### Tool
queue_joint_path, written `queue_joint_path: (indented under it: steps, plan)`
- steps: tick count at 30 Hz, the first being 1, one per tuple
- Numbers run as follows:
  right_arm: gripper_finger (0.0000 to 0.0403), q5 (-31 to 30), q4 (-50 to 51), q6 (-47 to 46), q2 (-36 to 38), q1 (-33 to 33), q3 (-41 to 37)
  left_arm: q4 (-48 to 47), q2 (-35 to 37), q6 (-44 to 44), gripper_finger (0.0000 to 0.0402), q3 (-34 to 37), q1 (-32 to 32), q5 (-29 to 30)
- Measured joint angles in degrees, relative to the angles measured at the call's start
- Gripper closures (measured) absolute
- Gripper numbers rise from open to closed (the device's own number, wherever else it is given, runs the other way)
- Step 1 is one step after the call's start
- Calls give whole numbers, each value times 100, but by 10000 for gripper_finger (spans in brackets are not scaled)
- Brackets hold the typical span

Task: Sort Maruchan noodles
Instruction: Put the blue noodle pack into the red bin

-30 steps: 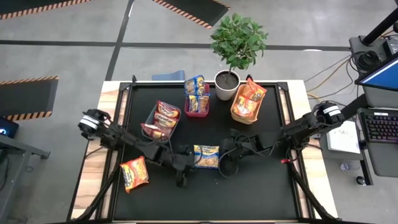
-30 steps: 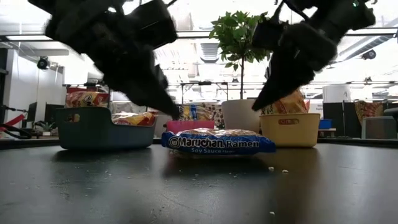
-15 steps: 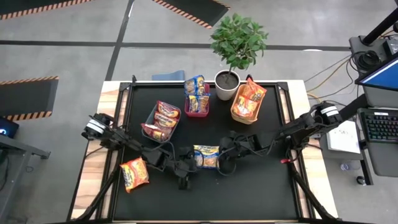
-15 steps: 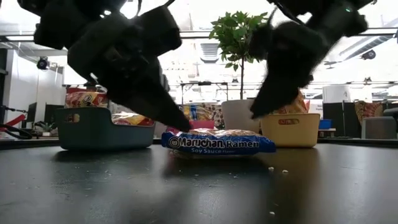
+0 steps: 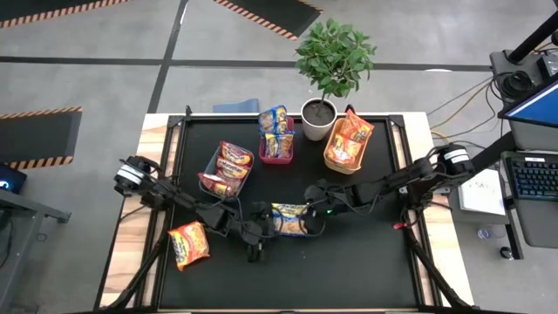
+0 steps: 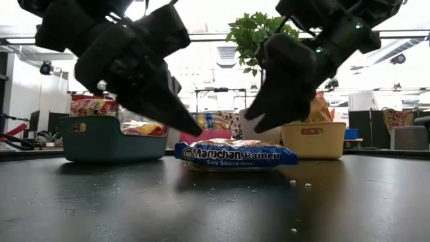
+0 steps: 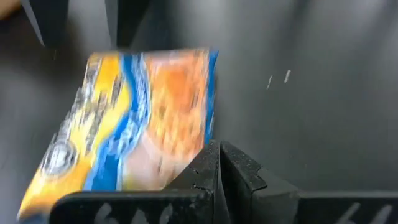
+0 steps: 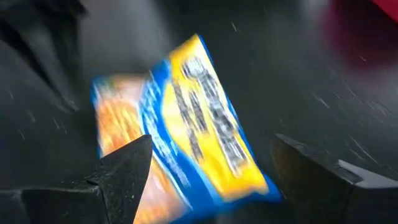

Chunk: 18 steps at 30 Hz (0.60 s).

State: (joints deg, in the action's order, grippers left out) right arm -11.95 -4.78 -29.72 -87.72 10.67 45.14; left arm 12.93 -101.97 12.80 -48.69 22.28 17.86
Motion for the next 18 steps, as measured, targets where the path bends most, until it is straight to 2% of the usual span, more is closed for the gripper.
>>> queue_joint_path:
  steps: [12,18]
  plan:
    - [92,69,132,34,111,-169,-102,423,-281,-121,402,66,-85,-3]
    - [92,341,131,-124,109,-467,-141,393,-452,-11,402,99,-107,-40]
